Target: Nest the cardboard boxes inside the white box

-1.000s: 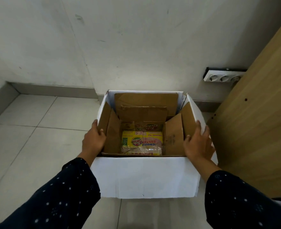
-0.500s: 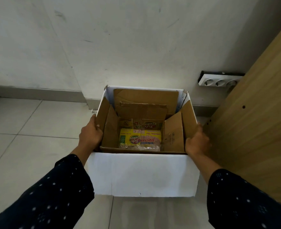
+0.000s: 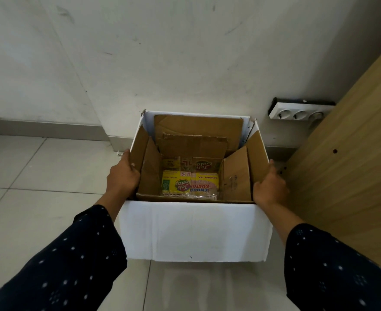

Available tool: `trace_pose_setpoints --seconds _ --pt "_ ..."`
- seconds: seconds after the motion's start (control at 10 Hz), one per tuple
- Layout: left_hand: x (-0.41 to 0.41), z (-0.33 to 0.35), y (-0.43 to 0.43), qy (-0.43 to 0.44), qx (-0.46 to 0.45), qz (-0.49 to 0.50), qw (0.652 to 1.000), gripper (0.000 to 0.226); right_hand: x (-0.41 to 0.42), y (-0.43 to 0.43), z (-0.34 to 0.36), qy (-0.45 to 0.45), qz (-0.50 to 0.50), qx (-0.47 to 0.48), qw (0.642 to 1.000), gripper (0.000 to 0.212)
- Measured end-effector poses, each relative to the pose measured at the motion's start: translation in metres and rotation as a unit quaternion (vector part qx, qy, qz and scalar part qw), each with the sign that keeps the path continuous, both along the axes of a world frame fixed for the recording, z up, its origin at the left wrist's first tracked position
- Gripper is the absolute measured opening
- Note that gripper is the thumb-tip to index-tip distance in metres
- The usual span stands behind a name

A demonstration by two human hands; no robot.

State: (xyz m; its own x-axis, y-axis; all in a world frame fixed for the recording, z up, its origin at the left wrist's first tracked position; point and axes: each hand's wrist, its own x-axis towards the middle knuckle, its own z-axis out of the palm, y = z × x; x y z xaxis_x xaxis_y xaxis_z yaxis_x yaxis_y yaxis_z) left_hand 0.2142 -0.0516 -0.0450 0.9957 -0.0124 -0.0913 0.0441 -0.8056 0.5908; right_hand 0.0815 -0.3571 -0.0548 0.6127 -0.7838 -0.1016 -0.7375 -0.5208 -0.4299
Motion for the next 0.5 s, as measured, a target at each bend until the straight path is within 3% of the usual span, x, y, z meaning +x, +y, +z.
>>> trace_pose_setpoints --seconds 0.3,0.4,0.5 --pt "-0.004 0.014 0.013 0.035 0.028 -0.034 0.998 0.055 -0.003 -0.001 0.016 0.048 0.016 0.024 0.998 0.07" --pt "-0.011 0.034 0.009 -0.004 0.12 -0.059 0.991 0.065 -0.002 0.01 0.042 0.042 0.062 -0.053 0.996 0.063" --pt "-0.02 0.049 0.005 -0.036 0.145 -0.091 0.985 0.064 -0.003 0.021 0.06 0.018 0.132 -0.072 0.988 0.056"
